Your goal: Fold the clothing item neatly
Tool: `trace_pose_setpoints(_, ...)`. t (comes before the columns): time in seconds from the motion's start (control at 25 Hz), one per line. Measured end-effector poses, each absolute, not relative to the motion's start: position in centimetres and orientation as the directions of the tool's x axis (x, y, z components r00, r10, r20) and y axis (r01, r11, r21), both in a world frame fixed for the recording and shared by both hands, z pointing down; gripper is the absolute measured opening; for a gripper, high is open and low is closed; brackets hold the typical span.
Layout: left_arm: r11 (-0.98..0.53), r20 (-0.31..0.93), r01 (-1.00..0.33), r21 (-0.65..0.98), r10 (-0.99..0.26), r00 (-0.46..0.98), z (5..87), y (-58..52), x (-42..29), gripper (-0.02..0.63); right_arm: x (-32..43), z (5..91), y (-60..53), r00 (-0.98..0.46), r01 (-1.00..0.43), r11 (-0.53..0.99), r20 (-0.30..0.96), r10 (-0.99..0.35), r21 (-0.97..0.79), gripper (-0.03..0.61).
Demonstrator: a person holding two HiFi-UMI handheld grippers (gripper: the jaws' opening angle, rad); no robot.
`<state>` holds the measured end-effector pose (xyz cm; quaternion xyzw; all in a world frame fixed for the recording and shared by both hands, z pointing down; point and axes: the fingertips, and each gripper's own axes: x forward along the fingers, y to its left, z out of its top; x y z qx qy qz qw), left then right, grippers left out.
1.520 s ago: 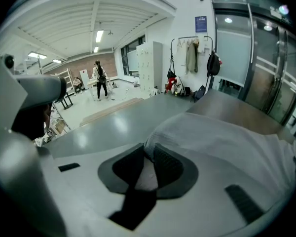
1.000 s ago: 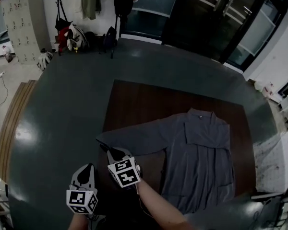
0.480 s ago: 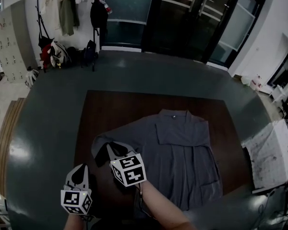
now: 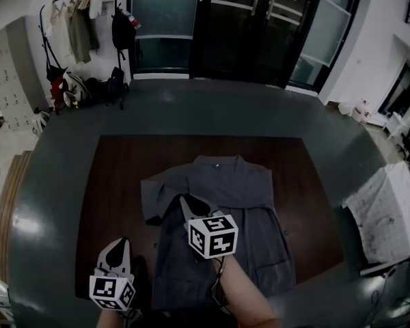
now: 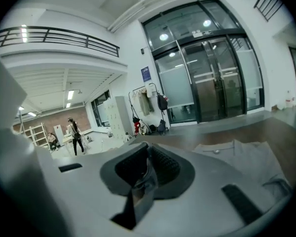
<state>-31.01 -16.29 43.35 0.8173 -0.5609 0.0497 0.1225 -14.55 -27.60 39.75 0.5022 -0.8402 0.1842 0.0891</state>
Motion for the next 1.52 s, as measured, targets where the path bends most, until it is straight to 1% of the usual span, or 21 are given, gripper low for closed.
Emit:
trace_pose_setpoints(0.2,-0.346,0.194,-0.929,0.135,-0.910,0.367,43.2,-16.0,-25.7,0.008,-5.5,42.1,-26.8,-0.413,-0.908,0.340,0.372,-0.831,-0.246,0.021)
trace_pose_setpoints(0.4,-0.326,0.179,-0.935,0.143,-0.920,0.348,42.7,-15.5,-22.1,0.008,-0.3,44.7,-25.8,-0.401,-0.910,0.301,0.415,-0.817,-0.286,0.021)
trace_pose_setpoints(0.52,-0.329,0.197,-0.934,0.140,-0.915,0.352,43.2,-15.0,-20.9,0.008,1.1,46.0,-25.6,-0.403,-0.907,0.287,0.433,-0.806,-0.309,0.021)
trace_pose_setpoints(0.72,-0.334,0.225,-0.930,0.151,-0.905,0.361,43.7,-14.9,-21.5,0.008,0.5,46.6,-26.1,-0.403,-0.909,0.285,0.459,-0.792,-0.305,0.021)
trace_pose_setpoints(0.84,-0.351,0.232,-0.924,0.149,-0.896,0.378,43.8,-16.1,-22.4,0.008,0.2,44.6,-27.1,-0.386,-0.918,0.292,0.439,-0.811,-0.267,0.021)
trace_pose_setpoints(0.96,-0.377,0.232,-0.915,0.142,-0.886,0.401,44.1,-17.5,-22.8,0.008,0.9,41.8,-28.1,-0.385,-0.914,0.285,0.392,-0.836,-0.290,0.021)
trace_pose_setpoints(1.08,-0.407,0.205,-0.903,0.138,-0.880,0.428,43.6,-19.0,-22.1,0.008,2.7,39.5,-29.6,-0.376,-0.907,0.266,0.344,-0.860,-0.327,0.021)
trace_pose_setpoints(1.2,-0.426,0.197,-0.893,0.141,-0.872,0.447,43.1,-19.8,-20.7,0.008,5.6,38.8,-31.1,-0.355,-0.904,0.233,0.324,-0.877,-0.358,0.021)
trace_pose_setpoints(1.32,-0.436,0.205,-0.891,0.129,-0.867,0.454,42.9,-20.0,-18.4,0.008,9.0,39.4,-32.0,-0.355,-0.897,0.217,0.337,-0.872,-0.385,0.021)
trace_pose_setpoints(1.52,-0.394,0.220,-0.908,0.141,-0.882,0.417,44.0,-20.0,-15.4,0.008,12.6,44.2,-32.0,-0.381,-0.883,0.205,0.389,-0.839,-0.422,0.021)
